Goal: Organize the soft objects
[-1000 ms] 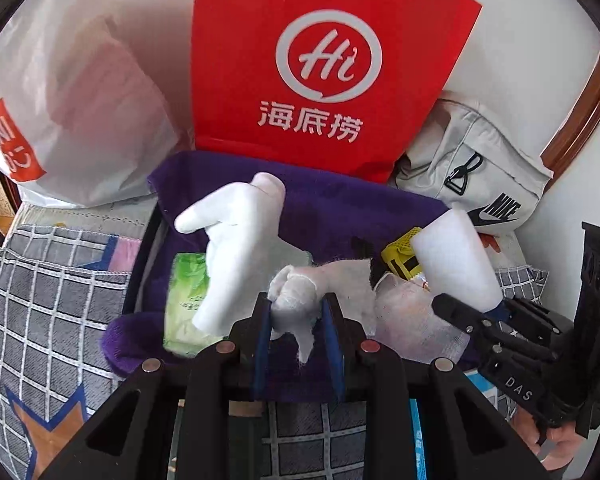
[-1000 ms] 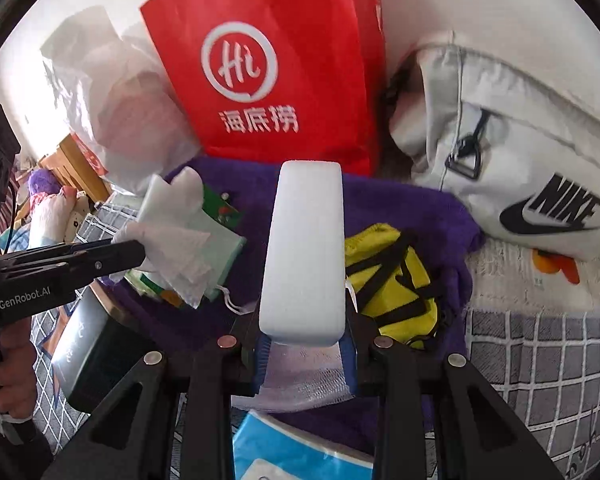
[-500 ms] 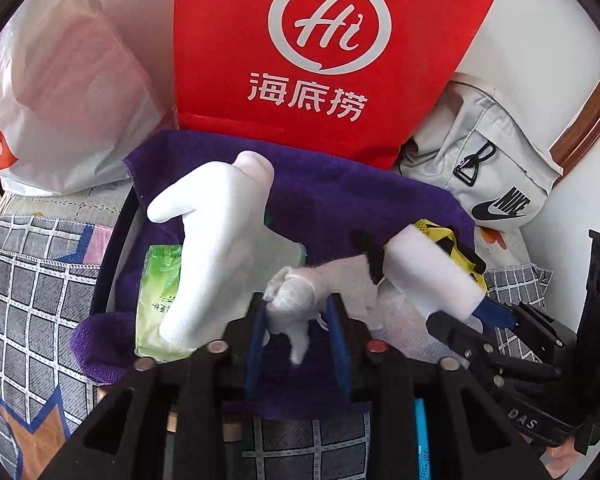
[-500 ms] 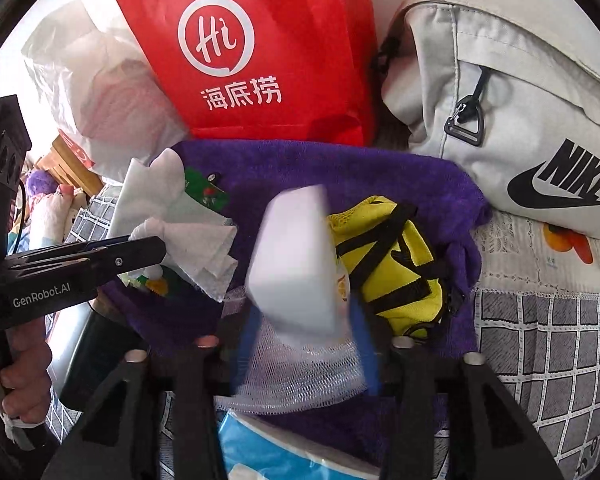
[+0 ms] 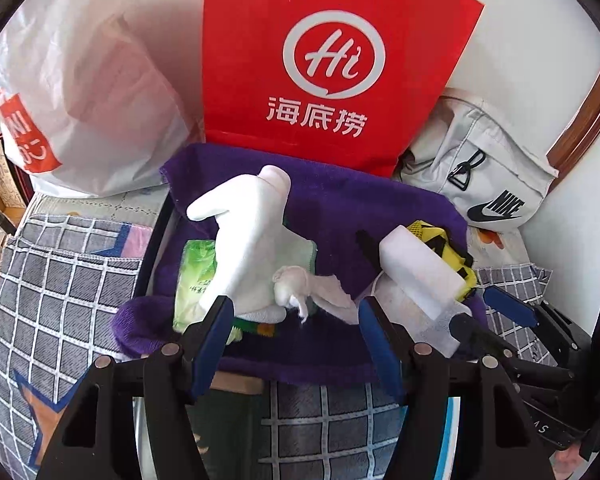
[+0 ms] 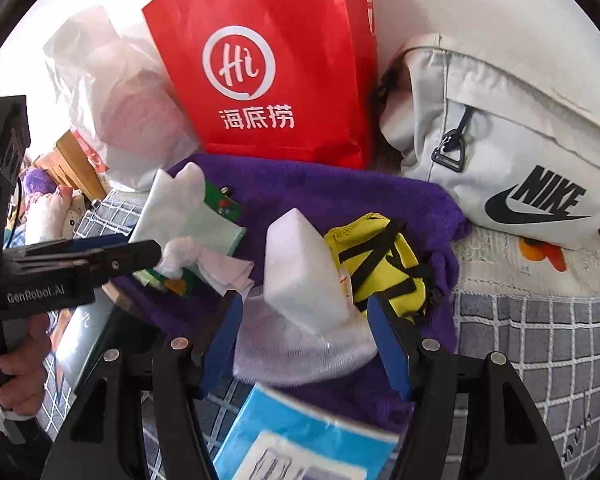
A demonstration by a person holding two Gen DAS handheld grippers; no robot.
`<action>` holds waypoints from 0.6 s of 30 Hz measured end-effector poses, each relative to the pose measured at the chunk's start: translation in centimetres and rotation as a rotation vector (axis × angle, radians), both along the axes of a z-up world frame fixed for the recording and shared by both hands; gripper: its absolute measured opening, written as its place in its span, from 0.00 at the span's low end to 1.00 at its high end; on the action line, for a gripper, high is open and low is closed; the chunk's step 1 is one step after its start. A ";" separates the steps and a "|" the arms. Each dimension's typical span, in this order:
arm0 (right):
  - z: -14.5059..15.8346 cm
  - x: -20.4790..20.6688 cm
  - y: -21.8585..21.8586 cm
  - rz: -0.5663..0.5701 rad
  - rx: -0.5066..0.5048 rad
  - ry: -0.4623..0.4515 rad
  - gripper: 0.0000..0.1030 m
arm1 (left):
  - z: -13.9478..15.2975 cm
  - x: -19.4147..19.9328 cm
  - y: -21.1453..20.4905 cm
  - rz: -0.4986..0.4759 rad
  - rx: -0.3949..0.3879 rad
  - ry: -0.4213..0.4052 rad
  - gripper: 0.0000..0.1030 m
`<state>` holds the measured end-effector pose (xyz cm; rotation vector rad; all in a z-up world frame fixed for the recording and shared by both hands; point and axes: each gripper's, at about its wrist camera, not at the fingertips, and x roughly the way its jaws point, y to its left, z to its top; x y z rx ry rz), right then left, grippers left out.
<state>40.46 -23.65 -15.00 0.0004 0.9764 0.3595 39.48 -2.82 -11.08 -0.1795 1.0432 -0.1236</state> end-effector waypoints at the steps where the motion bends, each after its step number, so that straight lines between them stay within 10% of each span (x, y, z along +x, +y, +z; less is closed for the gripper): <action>1: 0.4 -0.7 -0.1 -0.003 -0.011 -0.009 0.62 | 0.5 -0.6 0.1 0.000 -0.001 -0.008 0.61; 18: 8.4 -13.8 0.4 -0.102 0.000 -0.118 0.62 | 7.1 -13.7 1.9 -0.019 0.062 -0.169 0.68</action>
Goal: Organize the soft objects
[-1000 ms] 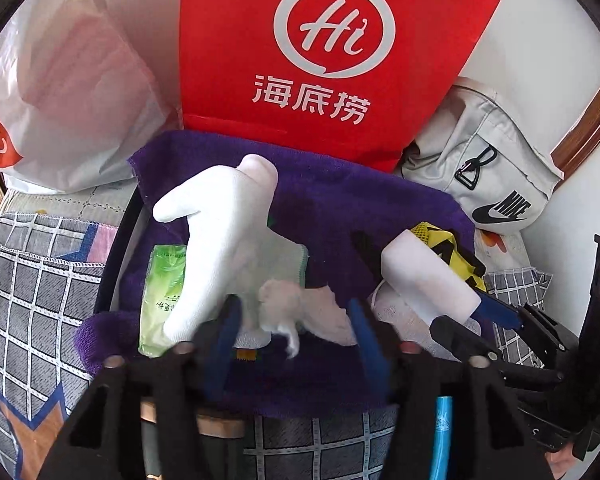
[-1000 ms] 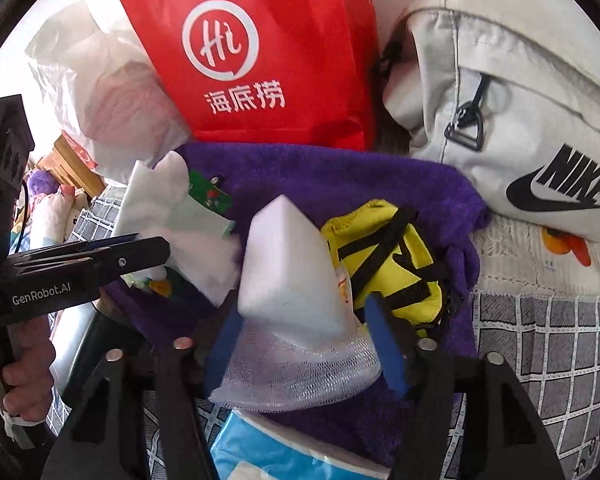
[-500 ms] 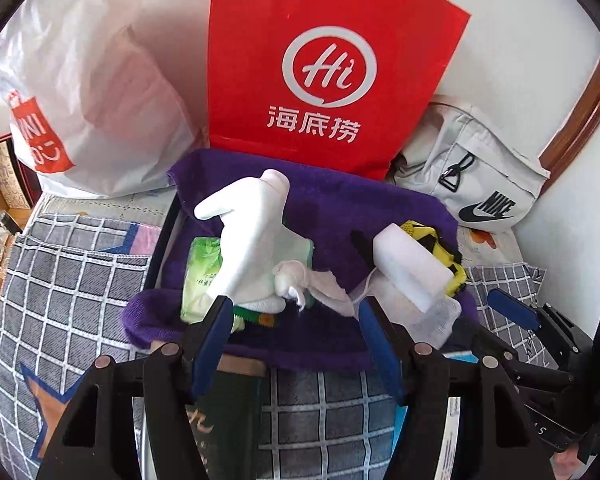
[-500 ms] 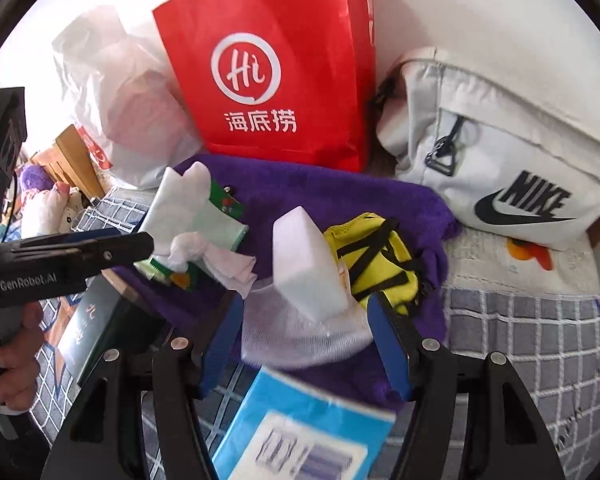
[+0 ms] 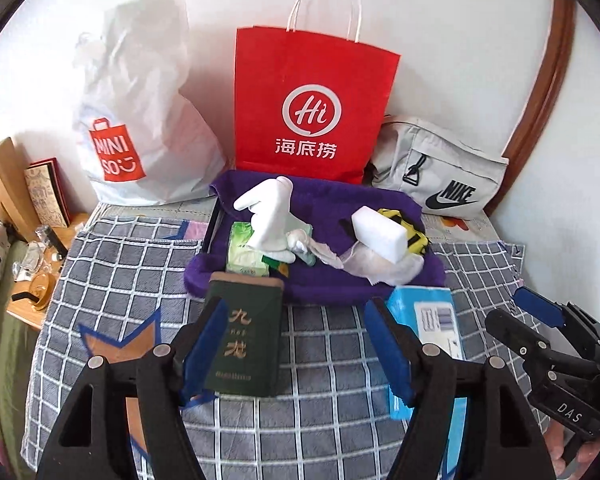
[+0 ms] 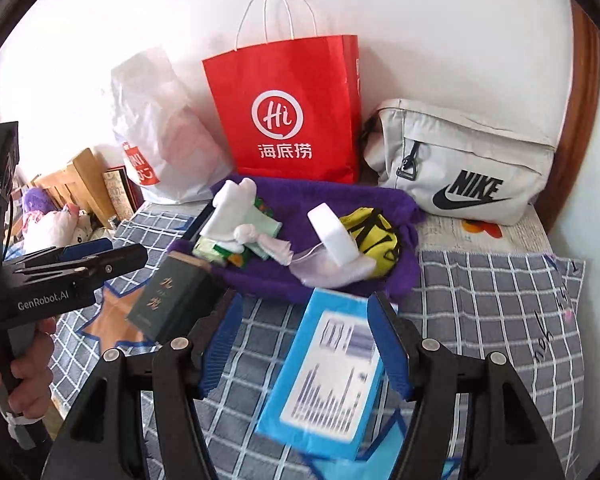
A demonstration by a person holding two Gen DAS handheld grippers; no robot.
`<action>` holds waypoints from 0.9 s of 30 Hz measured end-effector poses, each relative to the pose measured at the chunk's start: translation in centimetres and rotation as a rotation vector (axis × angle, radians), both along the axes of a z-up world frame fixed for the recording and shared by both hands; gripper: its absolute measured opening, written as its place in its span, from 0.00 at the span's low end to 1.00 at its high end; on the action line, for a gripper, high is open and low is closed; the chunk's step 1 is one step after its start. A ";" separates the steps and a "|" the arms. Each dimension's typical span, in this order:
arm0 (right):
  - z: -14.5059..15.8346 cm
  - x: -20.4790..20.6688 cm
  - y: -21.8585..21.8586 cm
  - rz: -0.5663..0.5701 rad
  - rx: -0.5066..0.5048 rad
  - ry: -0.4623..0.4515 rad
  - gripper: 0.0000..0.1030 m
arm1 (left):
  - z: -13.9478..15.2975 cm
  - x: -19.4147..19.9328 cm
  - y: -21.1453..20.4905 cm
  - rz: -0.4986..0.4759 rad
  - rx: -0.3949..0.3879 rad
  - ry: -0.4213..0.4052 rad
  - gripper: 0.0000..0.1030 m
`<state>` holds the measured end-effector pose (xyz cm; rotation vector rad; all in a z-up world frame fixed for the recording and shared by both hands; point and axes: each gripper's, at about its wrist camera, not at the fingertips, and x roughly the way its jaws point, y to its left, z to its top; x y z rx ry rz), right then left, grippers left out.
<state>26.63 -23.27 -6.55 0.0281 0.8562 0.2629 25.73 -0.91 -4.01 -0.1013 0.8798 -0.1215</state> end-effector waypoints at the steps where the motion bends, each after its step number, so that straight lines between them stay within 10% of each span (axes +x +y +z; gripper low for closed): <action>1: 0.3 -0.9 0.0 -0.004 -0.003 -0.008 0.62 | 0.2 -0.8 0.1 -0.002 -0.005 -0.005 0.69; 11: 3.4 -10.8 -0.2 -0.073 -0.027 -0.140 0.98 | 1.9 -9.1 0.0 -0.018 -0.011 -0.065 0.79; 27: 4.9 -21.4 -1.0 -0.150 -0.046 -0.165 1.00 | 2.6 -19.7 -1.3 0.017 0.060 -0.100 0.86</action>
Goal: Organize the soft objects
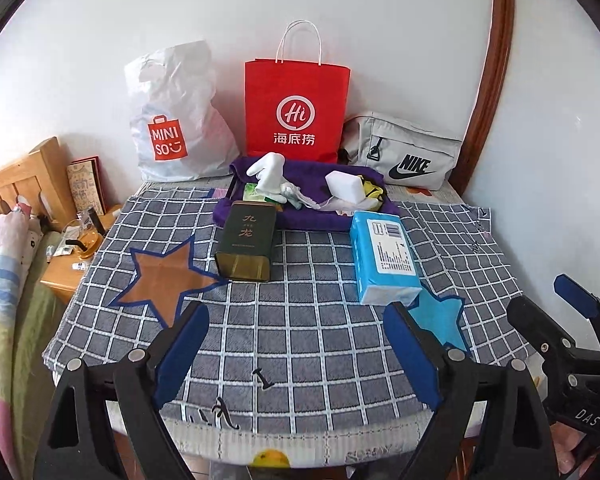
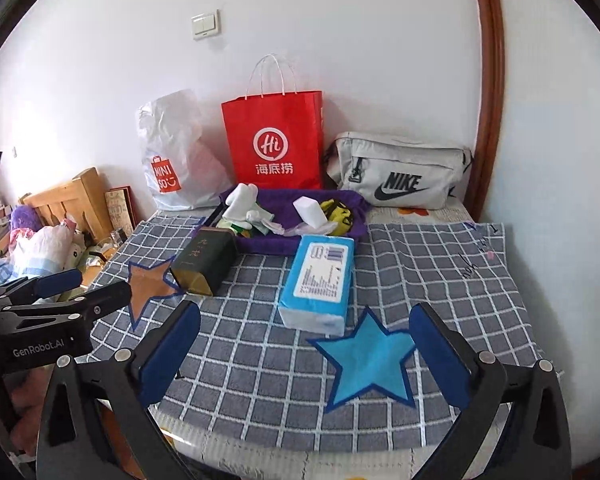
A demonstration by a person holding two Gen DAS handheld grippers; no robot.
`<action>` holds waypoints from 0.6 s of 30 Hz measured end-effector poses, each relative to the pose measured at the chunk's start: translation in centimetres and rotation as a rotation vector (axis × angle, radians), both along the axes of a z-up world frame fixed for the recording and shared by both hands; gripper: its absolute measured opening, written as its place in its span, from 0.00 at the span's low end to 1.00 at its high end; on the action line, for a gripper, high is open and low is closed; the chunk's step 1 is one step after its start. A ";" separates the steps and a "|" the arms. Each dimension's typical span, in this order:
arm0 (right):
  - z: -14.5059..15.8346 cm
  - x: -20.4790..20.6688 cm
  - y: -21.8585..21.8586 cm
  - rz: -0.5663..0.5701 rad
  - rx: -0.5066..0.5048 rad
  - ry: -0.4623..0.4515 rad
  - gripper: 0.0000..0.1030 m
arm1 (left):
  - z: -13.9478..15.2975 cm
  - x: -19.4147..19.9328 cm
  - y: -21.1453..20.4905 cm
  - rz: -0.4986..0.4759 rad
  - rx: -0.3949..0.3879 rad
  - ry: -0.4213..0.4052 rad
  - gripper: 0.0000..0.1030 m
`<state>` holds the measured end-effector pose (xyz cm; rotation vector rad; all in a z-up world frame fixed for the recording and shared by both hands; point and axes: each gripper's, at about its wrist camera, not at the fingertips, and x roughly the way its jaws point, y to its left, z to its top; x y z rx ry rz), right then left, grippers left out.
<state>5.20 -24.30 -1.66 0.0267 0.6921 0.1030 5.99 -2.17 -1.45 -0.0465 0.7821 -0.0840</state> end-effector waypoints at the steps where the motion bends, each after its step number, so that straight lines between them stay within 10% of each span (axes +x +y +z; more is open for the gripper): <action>1: 0.1 -0.6 -0.1 -0.004 -0.004 -0.003 1.00 | 0.1 -0.5 -0.1 0.000 0.005 -0.003 0.86; 18: 1.2 -5.1 -1.5 -0.029 0.014 -0.037 1.00 | 1.6 -4.2 -0.4 0.025 0.026 -0.066 0.86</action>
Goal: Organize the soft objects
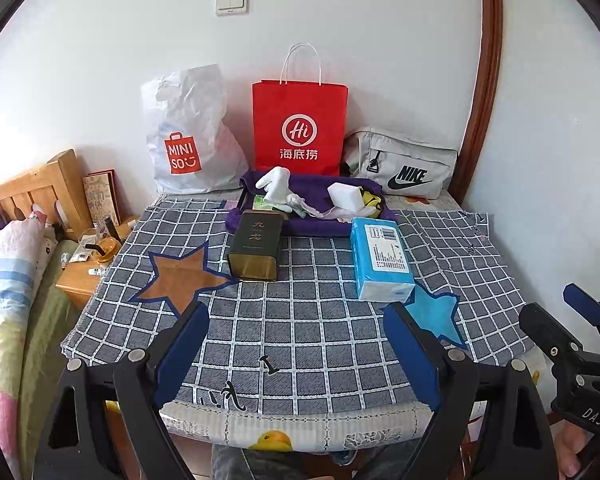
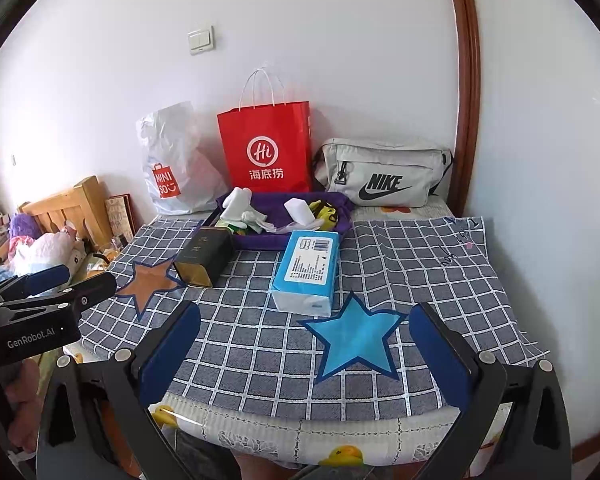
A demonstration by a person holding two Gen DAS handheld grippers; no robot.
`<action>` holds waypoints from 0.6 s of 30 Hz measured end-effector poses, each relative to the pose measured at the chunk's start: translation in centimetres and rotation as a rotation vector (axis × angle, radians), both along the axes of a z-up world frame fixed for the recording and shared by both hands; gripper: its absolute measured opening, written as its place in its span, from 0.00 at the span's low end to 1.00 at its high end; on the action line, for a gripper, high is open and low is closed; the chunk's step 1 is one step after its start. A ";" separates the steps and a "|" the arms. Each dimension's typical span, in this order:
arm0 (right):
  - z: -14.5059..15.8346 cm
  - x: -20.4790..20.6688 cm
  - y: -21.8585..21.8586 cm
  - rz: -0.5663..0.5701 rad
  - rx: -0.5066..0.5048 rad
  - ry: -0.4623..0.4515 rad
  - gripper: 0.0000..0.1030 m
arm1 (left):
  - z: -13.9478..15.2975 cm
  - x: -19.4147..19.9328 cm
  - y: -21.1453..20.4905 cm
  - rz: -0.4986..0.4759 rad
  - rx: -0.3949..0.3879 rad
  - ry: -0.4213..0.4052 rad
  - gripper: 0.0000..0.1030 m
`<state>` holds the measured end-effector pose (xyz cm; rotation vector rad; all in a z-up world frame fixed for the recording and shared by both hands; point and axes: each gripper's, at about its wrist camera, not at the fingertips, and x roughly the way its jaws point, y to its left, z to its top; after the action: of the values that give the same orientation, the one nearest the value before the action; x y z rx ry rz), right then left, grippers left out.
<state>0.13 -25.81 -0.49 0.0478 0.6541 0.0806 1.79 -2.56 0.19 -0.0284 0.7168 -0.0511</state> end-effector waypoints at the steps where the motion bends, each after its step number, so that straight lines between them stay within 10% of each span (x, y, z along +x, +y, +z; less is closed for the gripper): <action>1: 0.0 0.0 0.0 0.002 0.000 -0.002 1.00 | 0.0 0.0 0.0 0.002 -0.002 -0.001 0.86; 18: 0.2 -0.3 0.7 0.012 0.001 -0.001 1.00 | -0.2 -0.1 0.4 0.008 -0.008 0.006 0.86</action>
<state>-0.20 -25.14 -0.29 0.0443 0.6536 0.0928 1.69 -2.21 -0.05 -0.0396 0.7227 -0.0462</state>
